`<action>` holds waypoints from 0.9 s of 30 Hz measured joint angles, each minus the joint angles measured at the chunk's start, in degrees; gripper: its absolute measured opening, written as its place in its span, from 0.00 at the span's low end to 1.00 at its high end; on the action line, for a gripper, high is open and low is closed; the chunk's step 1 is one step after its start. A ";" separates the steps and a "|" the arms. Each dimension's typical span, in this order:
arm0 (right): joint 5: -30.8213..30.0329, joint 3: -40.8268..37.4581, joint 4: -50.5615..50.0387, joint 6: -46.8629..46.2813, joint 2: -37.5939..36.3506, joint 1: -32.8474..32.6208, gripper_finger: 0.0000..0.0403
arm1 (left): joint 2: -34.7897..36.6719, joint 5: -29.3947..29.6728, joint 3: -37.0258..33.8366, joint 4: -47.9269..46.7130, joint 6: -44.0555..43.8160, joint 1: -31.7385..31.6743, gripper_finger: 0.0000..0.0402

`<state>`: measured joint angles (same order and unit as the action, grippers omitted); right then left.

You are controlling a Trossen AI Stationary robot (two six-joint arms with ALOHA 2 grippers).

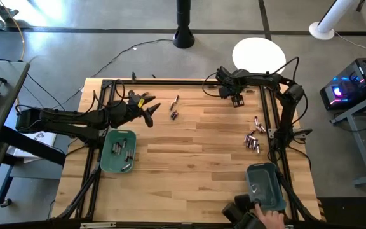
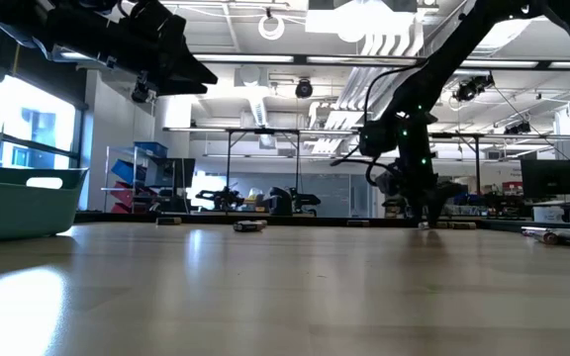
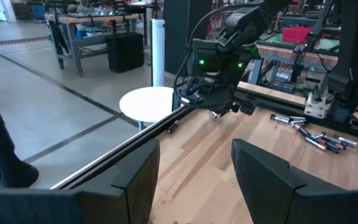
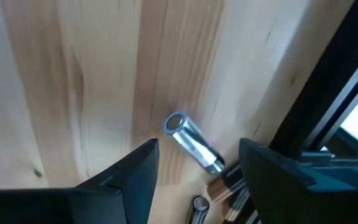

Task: Sort batteries
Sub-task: Put the silver battery into the green bin

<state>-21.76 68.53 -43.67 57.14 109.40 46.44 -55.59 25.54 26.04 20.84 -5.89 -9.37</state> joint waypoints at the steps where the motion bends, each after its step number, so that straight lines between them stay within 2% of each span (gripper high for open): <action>1: 0.17 0.00 0.06 0.56 0.00 0.01 0.52 | 0.00 0.01 0.00 0.00 0.01 0.00 0.49; 5: 0.49 0.00 -0.47 5.12 0.00 0.02 0.50 | 0.00 0.01 0.01 0.04 -0.04 0.00 0.49; 9: 0.76 0.00 -0.45 9.12 0.00 0.02 0.44 | 0.00 0.02 0.00 0.05 -0.07 0.00 0.49; 15: 0.80 0.00 -0.30 13.47 0.00 -0.36 0.25 | 0.00 0.04 0.00 0.07 -0.07 0.00 0.49; 21: 1.16 0.07 -0.22 13.86 -0.07 -1.78 0.03 | 0.00 0.09 0.00 0.20 -0.06 0.00 0.49; 27: 3.13 0.07 1.73 11.93 -0.54 -3.82 0.00 | 0.00 0.50 0.00 1.09 -0.08 0.00 0.49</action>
<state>-18.63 68.60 -41.94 69.07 108.86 42.61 -55.59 26.04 26.04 21.93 -5.97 -9.37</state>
